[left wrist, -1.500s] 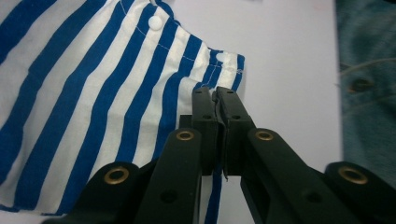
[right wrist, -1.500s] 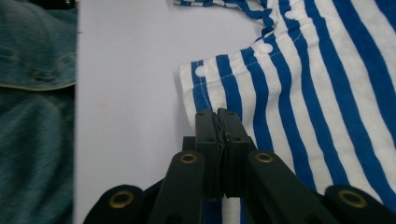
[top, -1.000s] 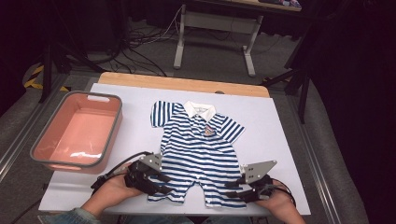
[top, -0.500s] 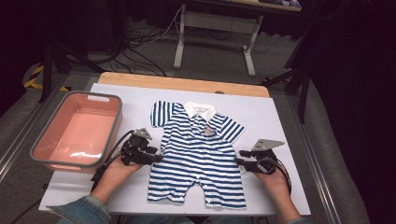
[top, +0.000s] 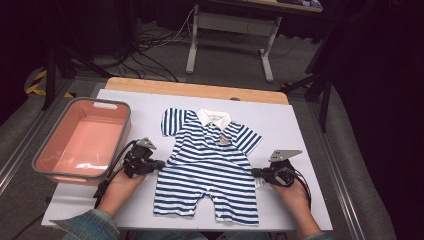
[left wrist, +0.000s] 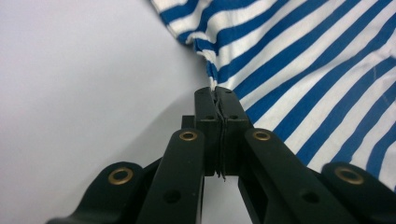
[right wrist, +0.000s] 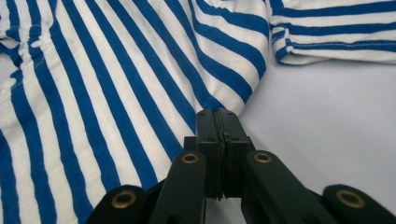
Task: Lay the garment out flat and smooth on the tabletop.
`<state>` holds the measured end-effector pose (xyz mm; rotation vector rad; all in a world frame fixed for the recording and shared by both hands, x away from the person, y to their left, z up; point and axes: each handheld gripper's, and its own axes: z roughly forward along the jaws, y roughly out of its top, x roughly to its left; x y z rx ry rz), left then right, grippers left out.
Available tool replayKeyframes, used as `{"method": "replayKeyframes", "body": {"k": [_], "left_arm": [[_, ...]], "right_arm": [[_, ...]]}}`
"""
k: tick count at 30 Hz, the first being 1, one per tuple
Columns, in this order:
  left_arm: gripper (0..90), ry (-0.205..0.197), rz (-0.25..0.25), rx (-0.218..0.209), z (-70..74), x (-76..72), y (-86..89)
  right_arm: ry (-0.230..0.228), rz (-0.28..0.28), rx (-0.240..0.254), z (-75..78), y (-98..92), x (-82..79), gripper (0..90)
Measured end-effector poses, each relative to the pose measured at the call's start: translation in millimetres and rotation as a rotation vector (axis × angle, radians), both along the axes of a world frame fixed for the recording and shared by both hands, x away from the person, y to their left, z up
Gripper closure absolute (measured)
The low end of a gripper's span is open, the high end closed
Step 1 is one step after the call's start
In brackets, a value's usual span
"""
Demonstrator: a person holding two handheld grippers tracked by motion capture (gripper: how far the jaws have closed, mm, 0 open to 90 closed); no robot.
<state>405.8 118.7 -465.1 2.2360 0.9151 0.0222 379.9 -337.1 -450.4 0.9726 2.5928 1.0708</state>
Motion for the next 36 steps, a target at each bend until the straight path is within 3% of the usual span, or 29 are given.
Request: {"method": "replayKeyframes", "body": {"k": [5, 7, 9, 10, 11, 13, 15, 16, 17, 19, 22, 24, 25, 26, 27, 30, 33, 36], "left_arm": [[87.5, -0.012, -0.002, 0.003, 1.9, -2.9, -1.6], [76.6, -0.03, 0.011, -0.008, 2.8, -2.7, -2.0], [67.6, -0.05, 0.009, -0.054, 5.4, -1.6, -1.1], [62.3, -0.05, 0.009, -0.054, 5.4, -1.6, -1.1], [62.3, -0.074, 0.01, -0.083, 8.4, -1.5, -2.1], [48.3, -0.139, 0.012, -0.135, 15.3, -0.7, -4.8], [43.2, -0.193, 0.01, -0.16, 19.7, 2.0, -6.6], [40.6, -0.193, 0.01, -0.16, 19.7, 2.0, -6.6], [40.6, -0.243, 0.015, -0.167, 23.5, 7.2, -7.5], [35.5, -0.276, 0.031, -0.196, 28.8, 17.2, -9.9], [29.2, -0.279, 0.069, -0.195, 32.3, 27.4, -12.4], [28.5, -0.296, 0.101, -0.198, 33.5, 40.6, -13.7], [28.1, -0.294, 0.145, -0.204, 33.6, 49.9, -13.4], [28.0, -0.294, 0.145, -0.204, 33.6, 49.9, -13.4], [26.9, -0.29, 0.193, -0.191, 33.2, 61.9, -13.3], [24.6, -0.256, 0.253, -0.188, 32.0, 78.6, -14.3], [22.4, -0.252, 0.287, -0.165, 31.0, 90.7, -16.1], [22.3, -0.249, 0.306, -0.108, 27.1, 108.5, -21.9]], "right_arm": [[-0.003, 0.006, 0.005, 0.2, -2.4, -0.1, 88.8], [-0.023, 0.009, 0.02, 2.5, -3.0, -0.4, 84.4], [-0.054, -0.008, 0.032, 5.4, -3.7, 1.6, 74.4], [-0.054, -0.008, 0.032, 5.4, -3.7, 1.6, 74.4], [-0.059, -0.019, 0.037, 7.0, -4.1, 3.6, 69.7], [-0.096, -0.059, 0.033, 12.6, -4.0, 12.1, 59.9], [-0.12, -0.083, 0.027, 16.7, -4.0, 18.7, 55.6], [-0.12, -0.083, 0.027, 16.7, -4.0, 18.7, 55.6], [-0.133, -0.09, 0.025, 18.1, -4.2, 21.4, 53.8], [-0.165, -0.125, 0.029, 22.3, -6.6, 34.2, 51.6], [-0.167, -0.144, 0.017, 23.0, -7.9, 41.2, 49.0], [-0.169, -0.167, 0.008, 22.4, -10.0, 50.3, 47.5], [-0.172, -0.191, 0.004, 21.2, -11.8, 56.7, 45.7], [-0.173, -0.2, 0.002, 20.7, -12.3, 59.0, 45.0], [-0.173, -0.215, 0.001, 20.0, -13.2, 62.4, 44.4], [-0.164, -0.252, 0.008, 18.4, -16.3, 71.7, 44.0], [-0.155, -0.278, 0.013, 17.0, -19.0, 78.7, 44.3], [-0.147, -0.308, 0.002, 14.1, -20.7, 89.7, 45.4]]}}
